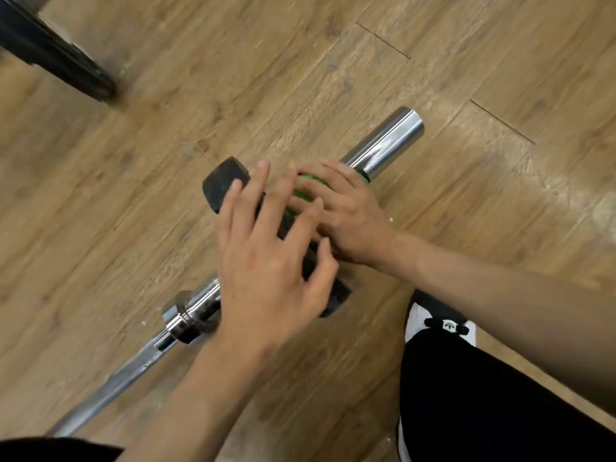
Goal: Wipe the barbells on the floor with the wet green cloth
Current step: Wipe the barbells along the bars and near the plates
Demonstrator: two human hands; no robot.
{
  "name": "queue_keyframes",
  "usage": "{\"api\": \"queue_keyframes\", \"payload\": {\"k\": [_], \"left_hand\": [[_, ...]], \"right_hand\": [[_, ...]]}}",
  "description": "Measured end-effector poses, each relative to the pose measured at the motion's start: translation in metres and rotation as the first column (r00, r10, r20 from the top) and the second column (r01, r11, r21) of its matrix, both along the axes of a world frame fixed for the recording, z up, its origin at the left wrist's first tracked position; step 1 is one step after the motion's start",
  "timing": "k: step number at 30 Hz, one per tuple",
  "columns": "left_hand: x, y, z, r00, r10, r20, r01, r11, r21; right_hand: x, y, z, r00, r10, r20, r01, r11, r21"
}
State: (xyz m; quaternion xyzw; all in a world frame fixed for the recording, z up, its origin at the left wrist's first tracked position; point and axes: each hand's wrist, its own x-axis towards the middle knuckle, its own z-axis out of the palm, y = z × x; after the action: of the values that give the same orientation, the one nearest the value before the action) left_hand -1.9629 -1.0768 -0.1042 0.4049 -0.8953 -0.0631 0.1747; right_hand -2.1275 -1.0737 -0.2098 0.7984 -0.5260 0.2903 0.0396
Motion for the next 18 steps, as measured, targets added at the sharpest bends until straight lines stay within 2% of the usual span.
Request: {"api": "queue_keyframes", "payload": {"k": [2,3,5,7,10,11,12,14,16,18], "left_hand": [[0.001,0.005,-0.004,1.000,0.001,0.024,-0.001,1.000,-0.017],[0.001,0.001,-0.005,1.000,0.024,0.016,-0.023,0.999,-0.022],[0.002,-0.009,-0.006,0.998,0.070,-0.008,-0.070,0.997,-0.025],[0.001,-0.017,-0.005,0.994,0.103,-0.027,-0.103,0.995,-0.017],[-0.002,-0.026,-0.004,0.990,0.132,-0.055,-0.131,0.991,0.015],[-0.002,-0.030,-0.004,0.988,0.143,-0.063,-0.142,0.990,0.023],[-0.002,-0.033,-0.004,0.986,0.152,-0.071,-0.150,0.988,0.032],[-0.001,-0.039,-0.003,0.984,0.150,-0.092,-0.145,0.988,0.062],[0.001,-0.044,-0.003,0.985,0.137,-0.108,-0.128,0.988,0.082],[0.003,-0.051,-0.002,0.984,0.136,-0.117,-0.125,0.987,0.097]], "right_hand": [[-0.026,-0.014,-0.001,0.991,0.057,-0.119,-0.064,0.997,-0.053],[-0.045,-0.021,-0.002,0.989,0.016,-0.150,-0.028,0.997,-0.077],[-0.078,-0.034,-0.004,0.987,-0.130,-0.095,0.120,0.987,-0.111],[-0.093,-0.042,-0.004,0.967,-0.255,0.004,0.255,0.964,-0.072],[-0.070,-0.047,0.000,0.899,-0.428,0.093,0.430,0.903,-0.006],[-0.054,-0.045,-0.001,0.892,-0.439,0.108,0.441,0.897,-0.001],[-0.038,-0.041,-0.004,0.916,-0.389,0.092,0.392,0.920,-0.008],[-0.011,-0.031,-0.009,0.989,-0.146,0.004,0.146,0.989,-0.015],[-0.011,-0.030,-0.008,0.992,0.096,-0.080,-0.100,0.994,-0.045],[-0.031,-0.040,-0.005,0.970,0.178,-0.168,-0.196,0.976,-0.093]]}}
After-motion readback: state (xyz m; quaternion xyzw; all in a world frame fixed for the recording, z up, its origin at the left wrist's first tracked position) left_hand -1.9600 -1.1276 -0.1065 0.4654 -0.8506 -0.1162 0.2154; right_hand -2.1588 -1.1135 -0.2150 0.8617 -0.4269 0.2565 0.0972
